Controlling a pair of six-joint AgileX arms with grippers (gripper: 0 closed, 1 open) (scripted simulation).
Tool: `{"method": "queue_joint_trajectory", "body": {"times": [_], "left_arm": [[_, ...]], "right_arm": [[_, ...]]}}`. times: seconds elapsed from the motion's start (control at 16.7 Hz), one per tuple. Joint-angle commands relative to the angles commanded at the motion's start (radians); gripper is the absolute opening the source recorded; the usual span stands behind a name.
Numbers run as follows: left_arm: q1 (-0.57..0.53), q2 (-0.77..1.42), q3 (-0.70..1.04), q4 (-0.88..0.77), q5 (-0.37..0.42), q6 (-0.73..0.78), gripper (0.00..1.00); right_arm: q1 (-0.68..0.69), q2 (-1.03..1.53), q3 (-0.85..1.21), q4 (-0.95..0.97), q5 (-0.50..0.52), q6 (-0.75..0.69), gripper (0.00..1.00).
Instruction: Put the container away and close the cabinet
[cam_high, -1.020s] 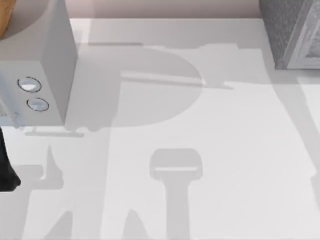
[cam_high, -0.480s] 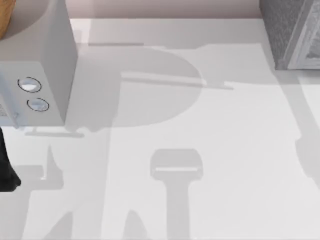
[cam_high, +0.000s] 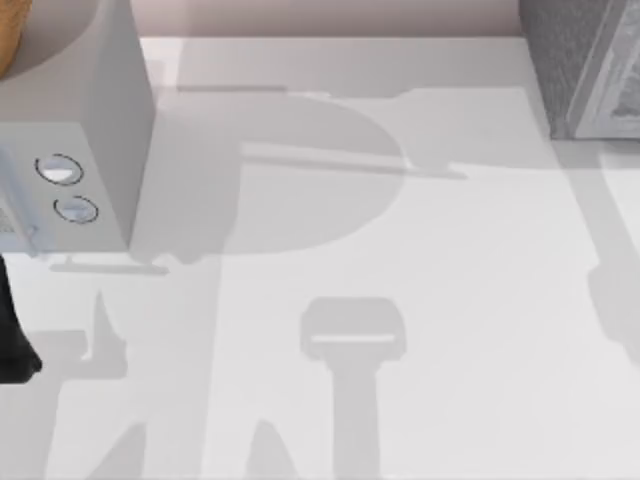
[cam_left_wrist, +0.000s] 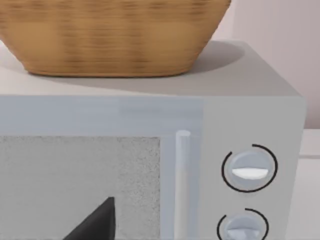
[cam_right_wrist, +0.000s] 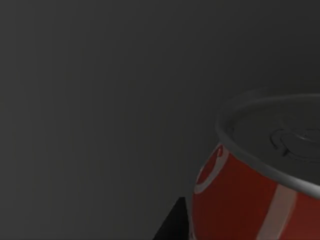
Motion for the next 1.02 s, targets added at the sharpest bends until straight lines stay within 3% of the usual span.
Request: {"method": "queue_joint_trajectory", "body": {"times": [0.78, 1.02], "left_arm": [[0.000, 0.000, 0.000, 0.000, 0.000, 0.000, 1.00], [0.000, 0.000, 0.000, 0.000, 0.000, 0.000, 1.00]], "right_arm": [[0.000, 0.000, 0.000, 0.000, 0.000, 0.000, 0.98], [0.000, 0.000, 0.000, 0.000, 0.000, 0.000, 1.00]]}}
